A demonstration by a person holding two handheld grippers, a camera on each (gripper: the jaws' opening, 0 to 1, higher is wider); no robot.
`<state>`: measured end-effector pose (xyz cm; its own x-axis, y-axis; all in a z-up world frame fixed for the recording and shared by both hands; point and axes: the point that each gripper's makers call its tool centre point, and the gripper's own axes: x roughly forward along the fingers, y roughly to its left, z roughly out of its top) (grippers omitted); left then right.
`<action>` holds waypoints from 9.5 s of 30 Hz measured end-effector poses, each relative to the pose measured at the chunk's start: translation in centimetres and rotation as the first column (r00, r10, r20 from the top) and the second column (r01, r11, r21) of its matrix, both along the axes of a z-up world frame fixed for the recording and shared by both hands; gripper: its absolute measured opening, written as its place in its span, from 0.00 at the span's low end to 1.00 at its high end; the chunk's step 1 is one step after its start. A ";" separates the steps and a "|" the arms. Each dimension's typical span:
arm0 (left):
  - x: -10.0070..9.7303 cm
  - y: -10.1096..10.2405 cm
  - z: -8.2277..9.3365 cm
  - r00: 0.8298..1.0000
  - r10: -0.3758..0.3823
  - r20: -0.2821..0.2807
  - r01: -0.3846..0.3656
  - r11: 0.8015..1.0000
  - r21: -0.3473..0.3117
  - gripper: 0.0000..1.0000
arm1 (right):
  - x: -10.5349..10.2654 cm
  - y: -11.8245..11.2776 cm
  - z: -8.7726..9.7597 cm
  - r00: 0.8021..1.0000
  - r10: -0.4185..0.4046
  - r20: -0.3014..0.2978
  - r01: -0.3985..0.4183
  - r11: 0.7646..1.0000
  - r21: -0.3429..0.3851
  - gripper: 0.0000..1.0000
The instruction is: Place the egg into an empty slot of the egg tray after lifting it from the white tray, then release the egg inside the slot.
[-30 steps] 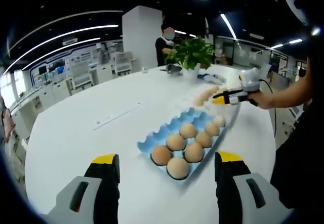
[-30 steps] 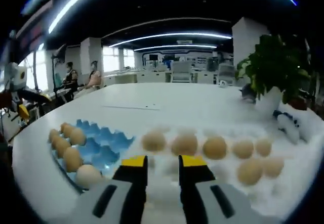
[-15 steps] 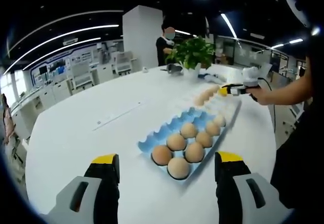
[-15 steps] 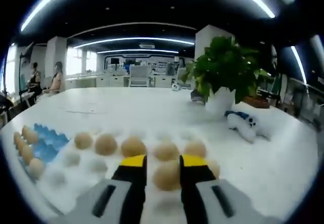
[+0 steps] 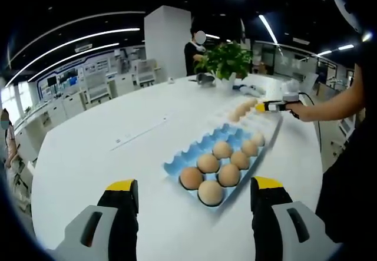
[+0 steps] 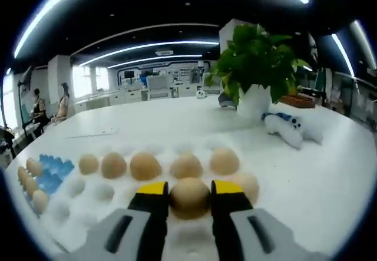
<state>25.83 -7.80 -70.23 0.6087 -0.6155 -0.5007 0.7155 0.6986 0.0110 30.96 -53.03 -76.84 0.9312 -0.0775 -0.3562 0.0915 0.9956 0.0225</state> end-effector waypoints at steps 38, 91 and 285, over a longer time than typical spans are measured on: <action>-0.6 0.0 -0.3 1.000 -0.006 -0.007 0.006 1.000 0.012 0.79 | 0.2 13.8 3.5 0.933 0.351 0.078 -0.356 0.933 0.060 0.28; -0.2 0.4 0.2 1.000 0.031 0.002 -0.031 0.999 0.017 0.79 | 0.2 27.8 0.1 0.700 0.713 0.021 -0.702 0.684 0.197 0.28; -0.6 -0.7 -0.1 0.995 0.099 0.034 -0.099 0.995 0.007 0.81 | 0.1 22.9 0.5 0.771 0.633 0.068 -0.637 0.767 0.083 0.23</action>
<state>25.24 -8.45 -70.30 0.6830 -0.5468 -0.4843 0.6418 0.7658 0.0405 31.09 -30.11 -76.32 0.7672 0.5684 -0.2970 -0.5634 0.8186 0.1114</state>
